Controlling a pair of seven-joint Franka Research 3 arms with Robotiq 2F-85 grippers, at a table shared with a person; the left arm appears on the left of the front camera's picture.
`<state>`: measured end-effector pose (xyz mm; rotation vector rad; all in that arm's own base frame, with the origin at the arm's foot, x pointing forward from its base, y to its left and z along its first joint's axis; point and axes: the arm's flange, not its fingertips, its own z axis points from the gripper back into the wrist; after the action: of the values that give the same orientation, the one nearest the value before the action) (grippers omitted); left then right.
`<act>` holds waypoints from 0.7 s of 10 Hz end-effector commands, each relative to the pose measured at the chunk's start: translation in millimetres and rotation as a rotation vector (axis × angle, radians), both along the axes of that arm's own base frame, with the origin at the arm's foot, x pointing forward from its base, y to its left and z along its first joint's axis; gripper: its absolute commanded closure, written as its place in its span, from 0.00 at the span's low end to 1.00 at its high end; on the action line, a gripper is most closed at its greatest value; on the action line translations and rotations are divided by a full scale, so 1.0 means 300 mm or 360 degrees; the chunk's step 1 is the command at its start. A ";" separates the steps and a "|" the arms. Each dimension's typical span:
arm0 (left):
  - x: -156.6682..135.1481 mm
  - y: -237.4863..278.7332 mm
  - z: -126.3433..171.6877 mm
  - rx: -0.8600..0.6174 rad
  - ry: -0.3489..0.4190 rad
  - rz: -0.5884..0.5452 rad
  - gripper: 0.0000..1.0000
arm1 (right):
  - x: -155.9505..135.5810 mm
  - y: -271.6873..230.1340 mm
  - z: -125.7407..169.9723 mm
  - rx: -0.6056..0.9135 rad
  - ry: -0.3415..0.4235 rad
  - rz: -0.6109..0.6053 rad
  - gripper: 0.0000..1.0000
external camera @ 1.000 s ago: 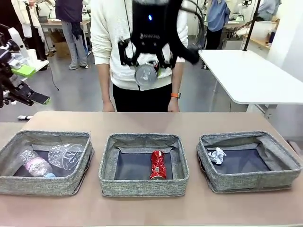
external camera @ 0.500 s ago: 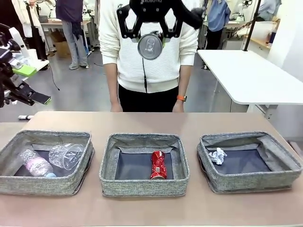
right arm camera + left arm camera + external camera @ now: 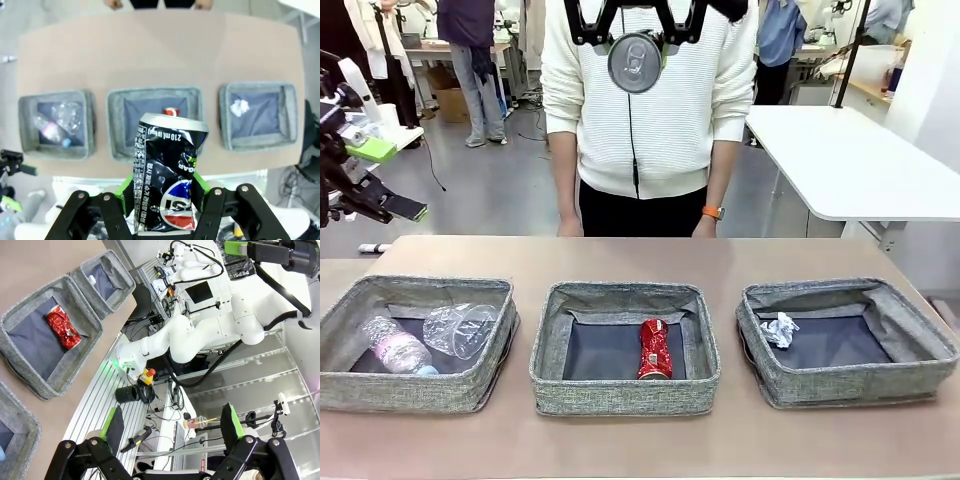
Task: Sort the waste into the appropriate baskets.
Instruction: Pick up the waste item pointed out by the person.
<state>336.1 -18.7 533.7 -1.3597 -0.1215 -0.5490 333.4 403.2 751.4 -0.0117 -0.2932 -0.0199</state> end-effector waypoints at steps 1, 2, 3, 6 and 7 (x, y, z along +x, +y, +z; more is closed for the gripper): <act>-0.001 -0.003 0.008 -0.0045 -0.0031 -0.0007 0.00 | -0.010 -0.002 -0.021 0.0003 0.0003 -0.0001 0.61; -0.001 -0.003 0.008 -0.0045 -0.0031 -0.0007 0.00 | -0.010 -0.002 -0.021 0.0003 0.0003 -0.0001 0.61; -0.001 -0.003 0.008 -0.0045 -0.0031 -0.0007 0.00 | -0.010 -0.002 -0.021 0.0003 0.0003 -0.0001 0.61; -0.001 -0.003 0.008 -0.0045 -0.0031 -0.0007 0.00 | -0.010 -0.002 -0.021 0.0003 0.0003 -0.0001 0.61; -0.001 -0.003 0.008 -0.0045 -0.0031 -0.0007 0.00 | -0.010 -0.002 -0.021 0.0003 0.0003 -0.0001 0.61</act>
<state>336.1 -18.7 533.7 -1.3597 -0.1215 -0.5490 333.0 405.7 748.5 -0.0139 -0.2876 -0.0138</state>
